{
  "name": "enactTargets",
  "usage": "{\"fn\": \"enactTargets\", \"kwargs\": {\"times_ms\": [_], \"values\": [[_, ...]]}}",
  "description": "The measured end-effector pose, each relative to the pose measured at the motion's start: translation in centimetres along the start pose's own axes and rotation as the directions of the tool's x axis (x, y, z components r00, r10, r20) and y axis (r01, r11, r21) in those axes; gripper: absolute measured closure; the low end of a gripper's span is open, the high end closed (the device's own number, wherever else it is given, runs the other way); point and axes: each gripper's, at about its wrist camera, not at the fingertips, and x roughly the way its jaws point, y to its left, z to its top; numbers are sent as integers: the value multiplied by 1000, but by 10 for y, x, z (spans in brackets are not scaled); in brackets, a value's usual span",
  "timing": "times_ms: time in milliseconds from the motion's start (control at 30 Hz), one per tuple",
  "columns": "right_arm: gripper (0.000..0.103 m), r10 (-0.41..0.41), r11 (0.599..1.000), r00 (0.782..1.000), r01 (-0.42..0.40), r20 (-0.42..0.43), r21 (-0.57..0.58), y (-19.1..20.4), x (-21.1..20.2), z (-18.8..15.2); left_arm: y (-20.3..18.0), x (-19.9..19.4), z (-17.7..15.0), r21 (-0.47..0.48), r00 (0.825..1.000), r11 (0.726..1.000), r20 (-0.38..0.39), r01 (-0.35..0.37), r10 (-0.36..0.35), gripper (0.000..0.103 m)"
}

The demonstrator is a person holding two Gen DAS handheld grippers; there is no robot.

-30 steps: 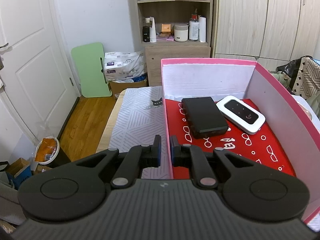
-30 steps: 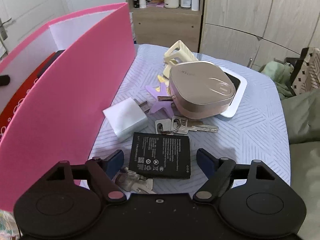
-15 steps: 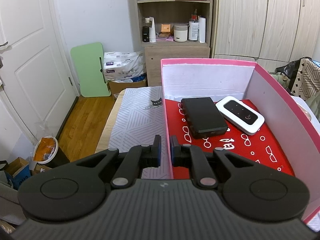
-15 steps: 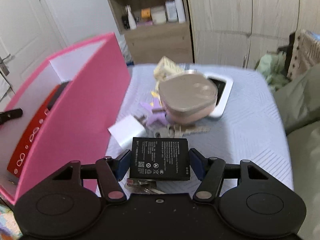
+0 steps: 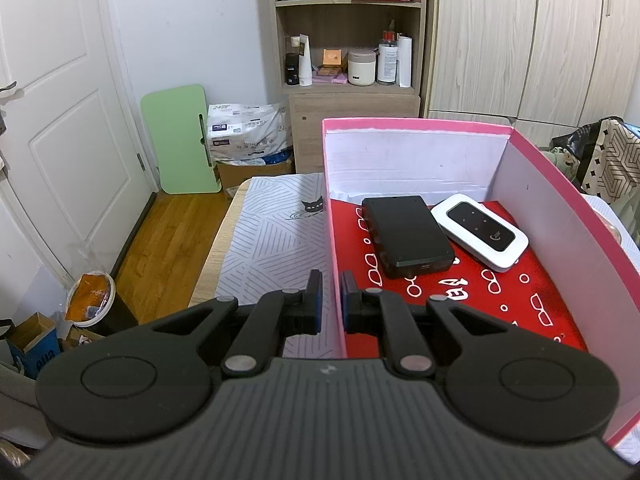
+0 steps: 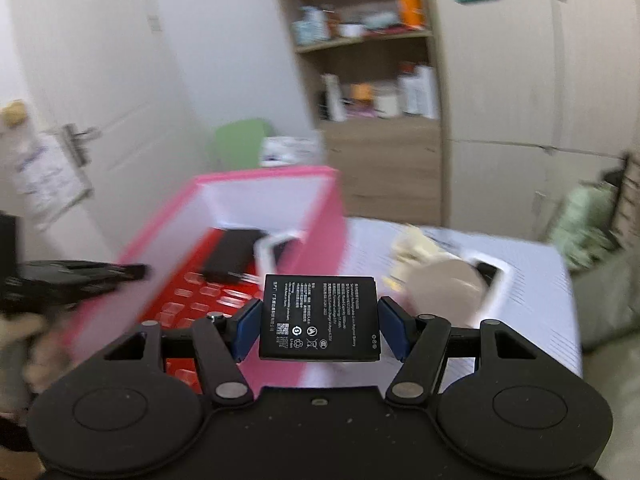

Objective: Organize rigid objects
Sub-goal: 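Place the black battery into the box beside the power bank with the right gripper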

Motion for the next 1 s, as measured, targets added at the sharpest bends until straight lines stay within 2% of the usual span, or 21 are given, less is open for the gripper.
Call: {"fn": "enactTargets", "kwargs": {"times_ms": [133, 233, 333, 467, 567, 667, 767, 867, 1000], "values": [[35, 132, 990, 989, -135, -73, -35, 24, 18, 22, -1, 0, 0, 14, 1000, 1000, 2, -5, 5, 93], [35, 196, 979, 964, -203, -178, -22, 43, 46, 36, 0, 0, 0, 4, 1000, 1000, 4, 0, 0, 93], [35, 222, 973, 935, -229, -276, 5, 59, 79, 46, 1, 0, -1, -4, 1000, 1000, 4, 5, -5, 93], [35, 239, 971, 893, -229, -381, 70, 74, 124, 51, 0, -1, 0, 7, 1000, 1000, 3, -6, 6, 93], [35, 230, 973, 870, -201, -436, 112, 76, 156, 50, -1, -1, 0, 9, 1000, 1000, 4, -4, 4, 93], [35, 177, 982, 858, -120, -482, 147, 75, 184, 44, 0, -1, 0, 2, 1000, 1000, 3, 2, -2, 93], [34, 211, 966, 837, -99, -505, 240, 70, 200, 37, 0, -1, -1, 3, 1000, 1000, 4, 4, -4, 93], [30, 243, 944, 851, -96, -466, 316, 68, 198, 37, 1, -2, -1, 1, 1000, 1000, 5, 5, -5, 93], [29, 250, 951, 887, -151, -388, 269, 73, 164, 41, 1, -2, -1, 3, 1000, 1000, 8, 4, -5, 93]]}}
